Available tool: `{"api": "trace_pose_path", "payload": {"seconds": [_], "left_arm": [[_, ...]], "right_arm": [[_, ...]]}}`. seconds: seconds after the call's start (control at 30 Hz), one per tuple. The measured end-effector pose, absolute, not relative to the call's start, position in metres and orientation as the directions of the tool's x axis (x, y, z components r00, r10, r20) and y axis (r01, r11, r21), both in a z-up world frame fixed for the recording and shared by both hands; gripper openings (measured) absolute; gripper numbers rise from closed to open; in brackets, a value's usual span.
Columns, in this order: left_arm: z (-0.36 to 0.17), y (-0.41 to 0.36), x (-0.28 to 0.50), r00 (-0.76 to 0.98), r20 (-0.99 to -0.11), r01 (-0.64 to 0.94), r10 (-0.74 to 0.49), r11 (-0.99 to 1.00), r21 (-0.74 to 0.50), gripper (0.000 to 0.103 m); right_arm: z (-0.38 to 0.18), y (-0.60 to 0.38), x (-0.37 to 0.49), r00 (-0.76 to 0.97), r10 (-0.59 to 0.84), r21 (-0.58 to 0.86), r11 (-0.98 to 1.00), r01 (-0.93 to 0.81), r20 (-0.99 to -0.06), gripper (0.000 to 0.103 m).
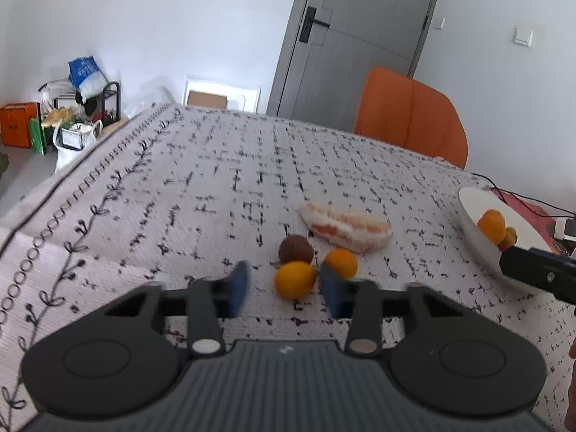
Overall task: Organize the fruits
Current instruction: 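Move both tools back over the remaining fruits on the tablecloth, then grasp a small orange with the left tool, then grasp the other small orange with the right tool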
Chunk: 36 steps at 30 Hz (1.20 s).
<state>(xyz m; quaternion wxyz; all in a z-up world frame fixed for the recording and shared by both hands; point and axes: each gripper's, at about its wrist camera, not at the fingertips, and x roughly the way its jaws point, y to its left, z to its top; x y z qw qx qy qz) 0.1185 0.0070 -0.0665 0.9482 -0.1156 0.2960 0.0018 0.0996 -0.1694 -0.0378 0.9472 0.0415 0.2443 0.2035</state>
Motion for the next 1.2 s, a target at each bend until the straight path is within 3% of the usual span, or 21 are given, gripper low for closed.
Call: {"api": "trace_pose_path", "payload": {"seconds": [0.03, 0.4, 0.9, 1.07, 1.13, 1.2], "left_arm": [[-0.066, 0.007, 0.118, 0.825, -0.561, -0.065, -0.071, 0.974, -0.219, 0.021], [-0.057, 0.030, 0.102, 0.831, -0.555, -0.105, -0.038, 0.969, -0.224, 0.021], [-0.048, 0.059, 0.091, 0.842, -0.539, -0.161, 0.016, 0.962, -0.222, 0.021], [-0.048, 0.065, 0.088, 0.842, -0.539, -0.173, 0.025, 0.959, -0.226, 0.021], [-0.048, 0.066, 0.087, 0.842, -0.539, -0.173, 0.025, 0.959, -0.226, 0.021], [-0.049, 0.067, 0.088, 0.840, -0.542, -0.175, 0.025, 0.958, -0.227, 0.021]], "right_arm": [[-0.038, -0.167, 0.100, 0.796, 0.408, 0.176, 0.912, -0.369, -0.447, 0.102], [-0.041, -0.139, 0.108, 0.756, 0.459, 0.189, 0.887, -0.422, -0.467, 0.099], [-0.052, -0.089, 0.128, 0.644, 0.540, 0.213, 0.829, -0.517, -0.542, 0.067], [-0.054, -0.075, 0.135, 0.618, 0.557, 0.218, 0.814, -0.539, -0.555, 0.065], [-0.055, -0.067, 0.137, 0.607, 0.562, 0.209, 0.807, -0.553, -0.562, 0.060], [-0.058, -0.060, 0.140, 0.595, 0.562, 0.200, 0.802, -0.564, -0.575, 0.043]]}}
